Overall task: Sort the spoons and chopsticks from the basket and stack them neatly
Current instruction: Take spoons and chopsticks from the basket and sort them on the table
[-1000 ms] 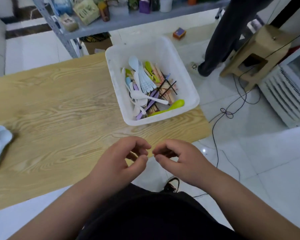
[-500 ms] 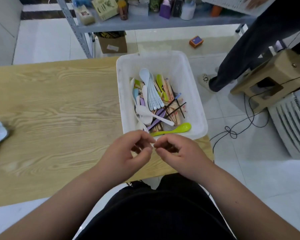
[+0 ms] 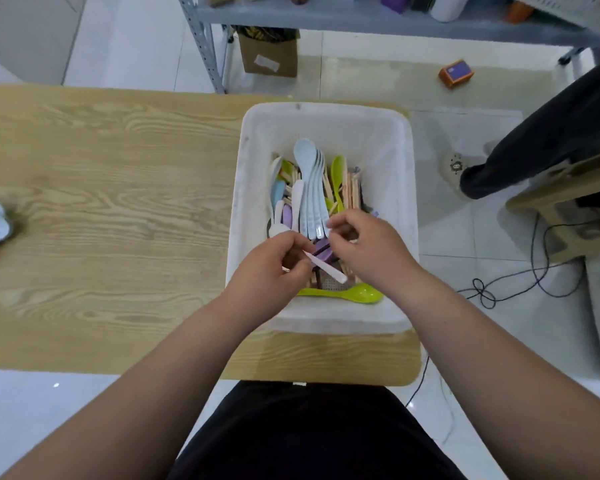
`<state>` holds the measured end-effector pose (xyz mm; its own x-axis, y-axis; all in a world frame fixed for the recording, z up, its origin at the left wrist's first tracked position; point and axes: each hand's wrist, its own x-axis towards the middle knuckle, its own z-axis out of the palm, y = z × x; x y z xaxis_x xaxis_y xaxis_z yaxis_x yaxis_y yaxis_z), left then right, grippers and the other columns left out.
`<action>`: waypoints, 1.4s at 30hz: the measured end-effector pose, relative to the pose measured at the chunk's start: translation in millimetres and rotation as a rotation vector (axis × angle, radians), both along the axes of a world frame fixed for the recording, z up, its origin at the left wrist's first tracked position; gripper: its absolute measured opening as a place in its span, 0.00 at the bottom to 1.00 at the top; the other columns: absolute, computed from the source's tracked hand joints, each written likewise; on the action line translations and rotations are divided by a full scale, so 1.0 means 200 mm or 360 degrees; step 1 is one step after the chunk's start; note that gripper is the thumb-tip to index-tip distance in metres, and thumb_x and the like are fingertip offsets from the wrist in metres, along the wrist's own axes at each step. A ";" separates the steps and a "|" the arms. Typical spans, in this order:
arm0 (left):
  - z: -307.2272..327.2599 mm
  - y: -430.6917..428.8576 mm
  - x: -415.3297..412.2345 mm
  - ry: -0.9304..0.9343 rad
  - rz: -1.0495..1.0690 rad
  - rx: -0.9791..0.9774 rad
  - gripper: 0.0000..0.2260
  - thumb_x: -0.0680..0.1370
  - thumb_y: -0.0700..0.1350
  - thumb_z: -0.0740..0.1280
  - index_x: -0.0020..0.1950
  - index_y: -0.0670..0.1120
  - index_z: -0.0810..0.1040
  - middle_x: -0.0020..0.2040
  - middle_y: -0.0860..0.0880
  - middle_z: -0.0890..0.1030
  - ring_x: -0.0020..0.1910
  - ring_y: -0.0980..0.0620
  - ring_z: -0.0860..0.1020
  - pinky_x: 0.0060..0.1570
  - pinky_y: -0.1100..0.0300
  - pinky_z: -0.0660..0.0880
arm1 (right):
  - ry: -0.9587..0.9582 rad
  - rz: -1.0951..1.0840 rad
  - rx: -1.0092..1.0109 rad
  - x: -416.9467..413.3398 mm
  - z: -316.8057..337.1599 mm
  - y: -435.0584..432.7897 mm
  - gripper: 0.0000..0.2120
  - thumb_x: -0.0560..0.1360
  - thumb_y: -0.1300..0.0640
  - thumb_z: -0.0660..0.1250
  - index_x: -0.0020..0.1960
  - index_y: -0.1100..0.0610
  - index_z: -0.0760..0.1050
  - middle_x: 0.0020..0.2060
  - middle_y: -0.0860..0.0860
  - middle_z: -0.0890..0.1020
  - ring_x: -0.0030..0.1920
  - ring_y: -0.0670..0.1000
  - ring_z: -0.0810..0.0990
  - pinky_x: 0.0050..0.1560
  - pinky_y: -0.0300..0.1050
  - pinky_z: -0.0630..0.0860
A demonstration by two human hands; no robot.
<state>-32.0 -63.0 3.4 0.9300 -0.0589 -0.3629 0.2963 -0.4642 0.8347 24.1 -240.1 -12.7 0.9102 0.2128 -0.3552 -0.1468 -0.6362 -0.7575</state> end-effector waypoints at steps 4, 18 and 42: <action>-0.13 -0.06 0.17 0.0077 0.0022 0.0235 0.10 0.79 0.42 0.66 0.60 0.50 0.78 0.46 0.55 0.81 0.43 0.60 0.79 0.43 0.66 0.74 | -0.0034 0.0146 -0.0308 0.31 -0.11 0.00 0.14 0.78 0.56 0.63 0.62 0.53 0.78 0.54 0.50 0.82 0.53 0.51 0.80 0.55 0.47 0.77; -0.36 -0.05 0.87 0.0171 -0.0078 0.0897 0.04 0.77 0.38 0.62 0.47 0.41 0.77 0.44 0.45 0.76 0.47 0.44 0.78 0.39 0.60 0.67 | 0.0211 0.0366 -0.0702 0.61 -0.28 0.13 0.13 0.74 0.47 0.73 0.42 0.53 0.71 0.36 0.47 0.75 0.39 0.51 0.75 0.34 0.43 0.67; -0.34 -0.05 0.87 0.0609 -0.0159 0.0682 0.10 0.75 0.50 0.71 0.45 0.43 0.79 0.39 0.47 0.78 0.41 0.48 0.79 0.38 0.59 0.72 | 0.0442 0.0065 -0.0600 0.61 -0.30 0.23 0.10 0.71 0.55 0.74 0.48 0.59 0.80 0.45 0.55 0.82 0.47 0.56 0.82 0.38 0.44 0.74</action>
